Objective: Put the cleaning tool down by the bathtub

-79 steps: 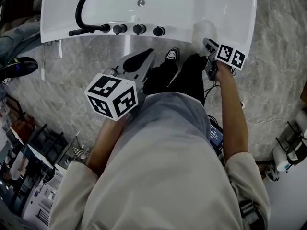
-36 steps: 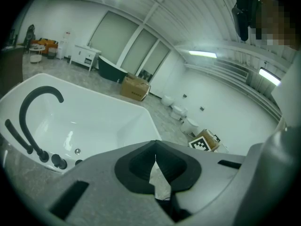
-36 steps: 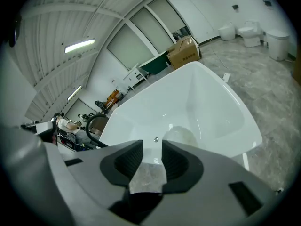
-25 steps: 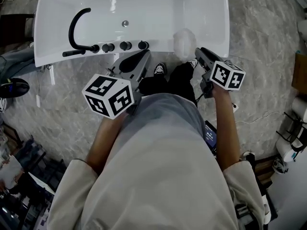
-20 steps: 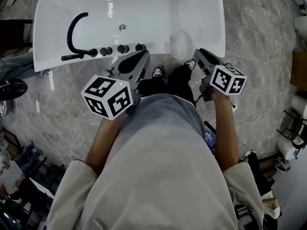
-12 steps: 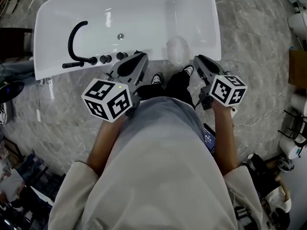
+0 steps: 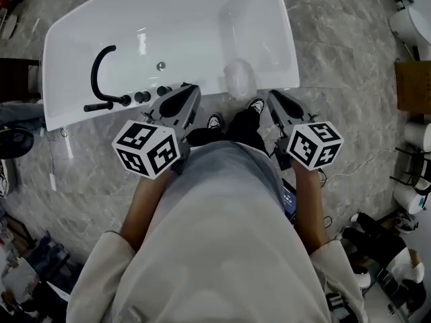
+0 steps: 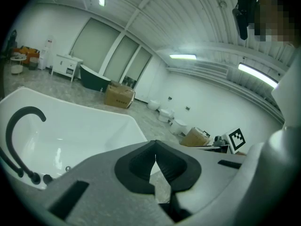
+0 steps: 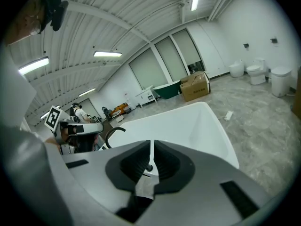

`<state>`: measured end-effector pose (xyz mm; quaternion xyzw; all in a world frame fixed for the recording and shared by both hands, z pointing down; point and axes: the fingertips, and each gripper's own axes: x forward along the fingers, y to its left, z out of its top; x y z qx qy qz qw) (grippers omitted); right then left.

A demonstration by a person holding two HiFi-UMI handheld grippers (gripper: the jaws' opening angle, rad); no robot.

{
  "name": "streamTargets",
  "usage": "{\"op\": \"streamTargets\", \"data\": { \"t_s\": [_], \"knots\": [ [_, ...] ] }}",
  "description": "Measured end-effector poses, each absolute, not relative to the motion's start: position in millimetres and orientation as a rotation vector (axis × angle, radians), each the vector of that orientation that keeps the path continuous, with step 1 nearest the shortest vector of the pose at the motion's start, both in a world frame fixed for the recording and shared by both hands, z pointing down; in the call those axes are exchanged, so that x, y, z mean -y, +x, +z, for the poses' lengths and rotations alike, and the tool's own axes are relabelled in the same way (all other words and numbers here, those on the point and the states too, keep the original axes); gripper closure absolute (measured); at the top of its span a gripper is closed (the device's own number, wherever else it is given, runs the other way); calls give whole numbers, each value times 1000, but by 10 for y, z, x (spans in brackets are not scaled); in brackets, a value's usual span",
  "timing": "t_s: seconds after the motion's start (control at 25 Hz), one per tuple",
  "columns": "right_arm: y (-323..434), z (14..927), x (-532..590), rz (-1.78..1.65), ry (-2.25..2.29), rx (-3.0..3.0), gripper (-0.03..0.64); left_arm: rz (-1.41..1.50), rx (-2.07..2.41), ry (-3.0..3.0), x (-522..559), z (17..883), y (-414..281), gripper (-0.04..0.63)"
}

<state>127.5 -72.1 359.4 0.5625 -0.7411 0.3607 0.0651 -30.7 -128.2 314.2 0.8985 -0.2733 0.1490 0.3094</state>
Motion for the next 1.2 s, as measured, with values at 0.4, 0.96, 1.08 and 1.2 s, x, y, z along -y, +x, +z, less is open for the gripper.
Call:
{"op": "streamTargets", "data": {
  "t_s": [0.4,0.96,1.08,1.2],
  "knots": [
    [1310,3311,633,987,1753,2242,606,371,709,2428,1308,2998,-320,591],
    [1159,3203,620,937,1753,2223,606,378,686,2439,1239,3036,-392,591],
    [1174,3180,611,929,1750,2216,606,375,681,2439,1238,3036,-359,591],
    [1196,3184,590,924,1747,2211,606,373,682,2440,1242,3055,-336,591]
  ]
}}
